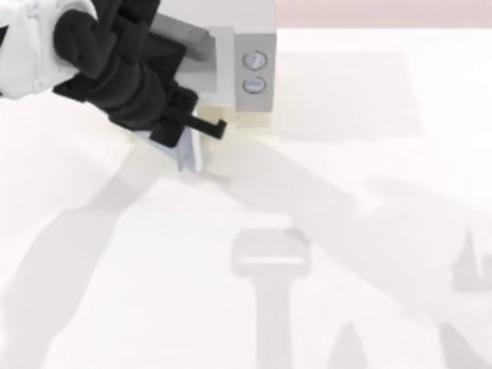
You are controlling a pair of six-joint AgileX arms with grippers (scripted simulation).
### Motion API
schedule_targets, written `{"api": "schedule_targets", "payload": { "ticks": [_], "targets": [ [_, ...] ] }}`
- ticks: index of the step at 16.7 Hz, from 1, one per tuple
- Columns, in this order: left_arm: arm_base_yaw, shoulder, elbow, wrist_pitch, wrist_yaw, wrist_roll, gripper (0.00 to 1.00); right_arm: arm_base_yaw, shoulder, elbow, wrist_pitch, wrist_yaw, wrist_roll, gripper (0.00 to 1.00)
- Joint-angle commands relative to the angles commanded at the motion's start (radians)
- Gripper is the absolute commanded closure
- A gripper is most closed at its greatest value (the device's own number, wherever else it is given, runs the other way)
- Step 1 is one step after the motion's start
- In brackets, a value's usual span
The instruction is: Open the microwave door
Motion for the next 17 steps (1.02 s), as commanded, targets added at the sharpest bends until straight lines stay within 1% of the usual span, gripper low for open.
{"api": "schedule_targets", "payload": {
  "ticks": [3, 7, 9, 17],
  "targets": [
    [0.013, -0.017, -0.009, 0.002, 0.017, 0.033, 1.0, 0.0, 0.0, 0.0, 0.0, 0.0, 0.0, 0.0],
    [0.052, -0.044, -0.057, -0.016, 0.067, 0.132, 1.0, 0.0, 0.0, 0.0, 0.0, 0.0, 0.0, 0.0],
    [0.064, -0.062, -0.062, -0.011, 0.085, 0.161, 1.0, 0.0, 0.0, 0.0, 0.0, 0.0, 0.0, 0.0],
    [0.065, -0.064, -0.062, -0.01, 0.086, 0.163, 1.0, 0.0, 0.0, 0.0, 0.0, 0.0, 0.0, 0.0]
  ]
}}
